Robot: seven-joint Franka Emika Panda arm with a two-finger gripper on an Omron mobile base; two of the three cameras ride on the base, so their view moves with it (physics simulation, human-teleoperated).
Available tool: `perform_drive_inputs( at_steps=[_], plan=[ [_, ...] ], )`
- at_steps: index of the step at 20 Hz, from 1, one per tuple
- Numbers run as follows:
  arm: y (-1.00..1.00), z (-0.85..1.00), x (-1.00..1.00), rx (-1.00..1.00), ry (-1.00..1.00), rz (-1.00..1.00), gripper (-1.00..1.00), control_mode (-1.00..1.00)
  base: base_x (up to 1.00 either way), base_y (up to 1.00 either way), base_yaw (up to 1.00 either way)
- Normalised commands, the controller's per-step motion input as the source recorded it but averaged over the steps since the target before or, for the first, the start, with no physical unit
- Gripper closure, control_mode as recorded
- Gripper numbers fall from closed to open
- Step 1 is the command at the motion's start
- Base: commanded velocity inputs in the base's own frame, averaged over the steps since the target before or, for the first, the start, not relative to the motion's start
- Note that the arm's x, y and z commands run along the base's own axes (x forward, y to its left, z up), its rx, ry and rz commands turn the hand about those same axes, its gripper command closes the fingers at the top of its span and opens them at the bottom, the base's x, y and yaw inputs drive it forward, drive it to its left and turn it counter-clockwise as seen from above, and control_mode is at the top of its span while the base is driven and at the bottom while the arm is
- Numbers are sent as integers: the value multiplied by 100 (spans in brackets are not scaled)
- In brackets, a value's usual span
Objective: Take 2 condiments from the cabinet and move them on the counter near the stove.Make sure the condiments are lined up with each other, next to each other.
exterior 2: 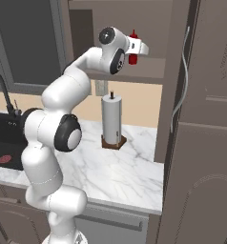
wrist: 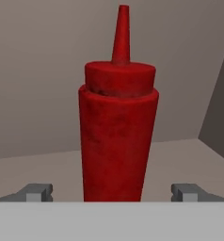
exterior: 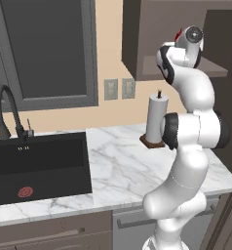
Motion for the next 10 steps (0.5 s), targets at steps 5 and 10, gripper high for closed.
perform_drive_inputs(
  at_steps=[5,10],
  plan=[
    [-3,-3,13,0,1,0,-100,-100,0,0,0],
    [-1,-4,15,0,1,0,-100,-100,0,0,0]
  ],
)
